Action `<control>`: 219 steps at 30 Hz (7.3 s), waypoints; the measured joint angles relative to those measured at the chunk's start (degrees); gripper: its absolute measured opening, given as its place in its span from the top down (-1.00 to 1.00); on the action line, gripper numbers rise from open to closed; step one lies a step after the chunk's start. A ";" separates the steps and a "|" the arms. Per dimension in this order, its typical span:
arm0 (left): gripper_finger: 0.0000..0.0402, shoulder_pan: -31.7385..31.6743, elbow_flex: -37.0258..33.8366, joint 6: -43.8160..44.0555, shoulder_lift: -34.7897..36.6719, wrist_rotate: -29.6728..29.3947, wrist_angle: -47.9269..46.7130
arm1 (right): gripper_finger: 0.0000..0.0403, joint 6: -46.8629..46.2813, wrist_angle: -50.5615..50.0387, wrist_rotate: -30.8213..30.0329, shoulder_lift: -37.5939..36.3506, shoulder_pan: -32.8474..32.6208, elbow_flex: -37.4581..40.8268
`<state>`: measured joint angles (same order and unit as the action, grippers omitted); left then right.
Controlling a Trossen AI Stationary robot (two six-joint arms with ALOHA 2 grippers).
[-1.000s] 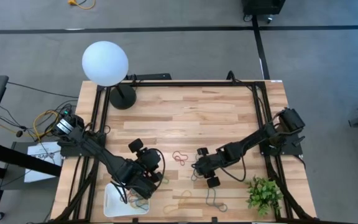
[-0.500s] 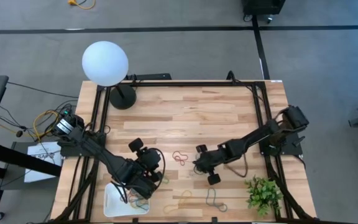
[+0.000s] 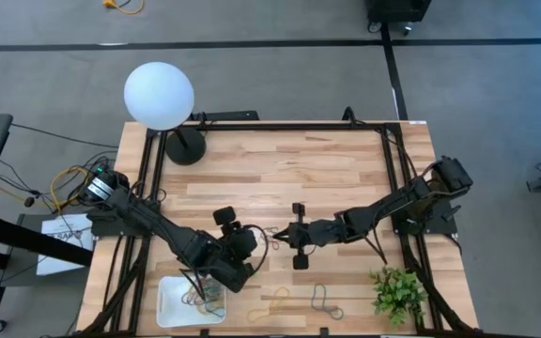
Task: Pick and place items into bin
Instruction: Put the blue rubber band into the bin, then put the red rubber band into the bin
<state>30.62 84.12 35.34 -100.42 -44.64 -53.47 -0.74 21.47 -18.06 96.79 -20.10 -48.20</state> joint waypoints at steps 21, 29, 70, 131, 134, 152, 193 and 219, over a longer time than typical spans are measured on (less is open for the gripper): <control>0.00 -6.92 0.07 -11.18 -0.92 14.88 11.79 | 1.00 -0.25 4.25 -0.05 0.07 -0.07 -0.03; 0.00 -8.16 0.04 -17.61 -6.77 16.99 13.86 | 1.00 -0.20 3.13 -0.07 0.07 -0.07 -0.05; 1.00 0.26 12.85 -6.52 -8.22 18.91 -7.07 | 0.50 -0.39 -5.74 -0.07 0.00 0.37 -0.05; 0.57 19.47 0.20 44.97 -8.41 34.07 -22.57 | 0.05 -5.08 -6.36 7.78 21.31 5.41 -10.78; 0.57 19.47 0.20 45.04 -8.41 33.15 -21.64 | 0.05 -8.12 -6.41 7.31 22.36 5.95 -10.80; 0.57 17.95 0.20 33.36 -8.41 -4.17 -16.69 | 0.98 -6.95 -7.69 7.54 11.60 3.38 -10.37; 0.10 -0.47 -0.02 -7.16 -8.42 1.46 7.97 | 0.98 2.29 -7.70 -0.03 5.23 -3.29 -10.44; 0.93 -1.10 -0.07 -7.55 -8.44 3.45 10.46 | 0.64 0.79 -9.20 -1.97 5.64 -2.29 -10.46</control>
<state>29.52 84.05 27.79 -108.86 -41.19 -43.01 0.05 12.27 -20.03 102.43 -22.39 -58.65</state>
